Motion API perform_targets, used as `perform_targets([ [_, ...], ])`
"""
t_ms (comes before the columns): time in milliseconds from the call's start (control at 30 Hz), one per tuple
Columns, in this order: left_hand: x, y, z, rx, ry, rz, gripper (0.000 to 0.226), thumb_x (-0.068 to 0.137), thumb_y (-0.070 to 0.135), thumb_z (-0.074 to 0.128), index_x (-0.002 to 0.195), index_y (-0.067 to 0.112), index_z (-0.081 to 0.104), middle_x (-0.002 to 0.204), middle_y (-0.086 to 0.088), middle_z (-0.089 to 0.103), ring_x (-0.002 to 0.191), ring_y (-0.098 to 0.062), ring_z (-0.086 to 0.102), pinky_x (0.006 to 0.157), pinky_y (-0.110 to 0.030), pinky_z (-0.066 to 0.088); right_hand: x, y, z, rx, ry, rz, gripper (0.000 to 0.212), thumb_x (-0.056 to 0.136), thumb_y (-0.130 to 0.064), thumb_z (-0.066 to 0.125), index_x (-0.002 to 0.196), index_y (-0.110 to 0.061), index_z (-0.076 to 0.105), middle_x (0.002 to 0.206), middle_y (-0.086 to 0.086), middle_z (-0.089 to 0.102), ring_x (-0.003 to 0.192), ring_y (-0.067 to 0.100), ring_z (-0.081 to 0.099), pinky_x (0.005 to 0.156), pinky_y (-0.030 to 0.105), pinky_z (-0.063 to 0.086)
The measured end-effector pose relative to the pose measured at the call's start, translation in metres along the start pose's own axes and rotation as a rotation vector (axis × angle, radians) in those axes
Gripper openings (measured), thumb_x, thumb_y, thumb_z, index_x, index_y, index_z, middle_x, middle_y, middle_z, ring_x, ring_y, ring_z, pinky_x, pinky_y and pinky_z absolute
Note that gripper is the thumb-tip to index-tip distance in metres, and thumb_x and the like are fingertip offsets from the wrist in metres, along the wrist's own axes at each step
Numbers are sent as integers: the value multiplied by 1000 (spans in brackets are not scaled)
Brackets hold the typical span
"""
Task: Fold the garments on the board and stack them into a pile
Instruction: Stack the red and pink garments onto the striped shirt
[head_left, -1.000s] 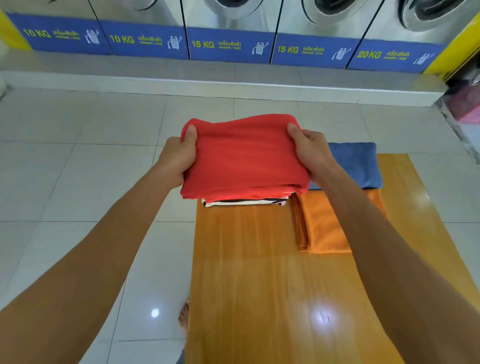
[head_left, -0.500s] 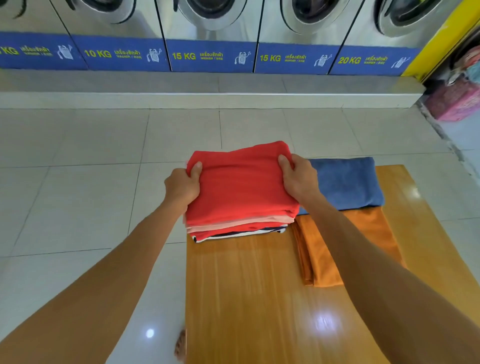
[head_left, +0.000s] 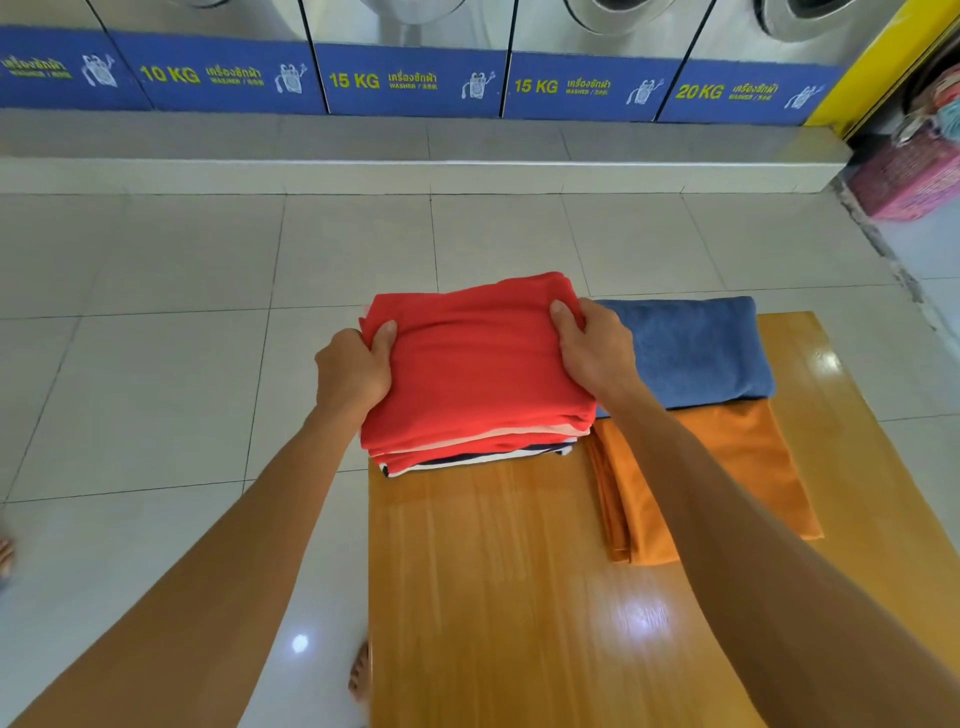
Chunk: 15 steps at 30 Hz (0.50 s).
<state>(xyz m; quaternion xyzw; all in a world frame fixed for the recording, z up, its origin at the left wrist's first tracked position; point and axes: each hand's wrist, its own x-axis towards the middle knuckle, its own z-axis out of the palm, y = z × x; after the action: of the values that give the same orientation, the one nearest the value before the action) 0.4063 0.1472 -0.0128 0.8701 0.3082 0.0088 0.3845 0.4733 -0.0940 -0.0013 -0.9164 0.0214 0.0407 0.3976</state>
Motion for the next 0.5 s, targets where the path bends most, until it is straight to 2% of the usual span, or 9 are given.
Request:
perform_targets([
  [200,0,3,-2,-62,5,-70,60,94,59,46,97,0,61,85,-11,59,81,-29,59,66,-36,42,-5,-5,-1,25,20,68,49,103,-51,41,106,-8,65,89,0,63,87,20,55,77,31,38],
  [300,-5,4,-9,-39,1,-112,64,92,64,41,97,4,62,87,-10,62,82,-29,62,66,-38,46,-10,-9,-6,-1,30,88,44,102,-48,44,110,-11,66,94,1,64,91,21,57,78,32,40],
  [400,-14,3,-16,-8,-6,-114,60,96,57,40,116,5,62,107,-14,66,98,-32,64,80,-42,52,-20,-2,-16,-13,85,101,39,100,-44,47,119,-15,65,107,1,69,98,19,62,79,32,46],
  [500,-33,10,-24,65,90,-75,55,97,47,46,134,8,53,131,-16,57,119,-35,55,95,-48,46,-35,16,-30,-15,136,92,35,99,-43,48,110,-16,66,102,1,73,95,22,69,79,37,55],
])
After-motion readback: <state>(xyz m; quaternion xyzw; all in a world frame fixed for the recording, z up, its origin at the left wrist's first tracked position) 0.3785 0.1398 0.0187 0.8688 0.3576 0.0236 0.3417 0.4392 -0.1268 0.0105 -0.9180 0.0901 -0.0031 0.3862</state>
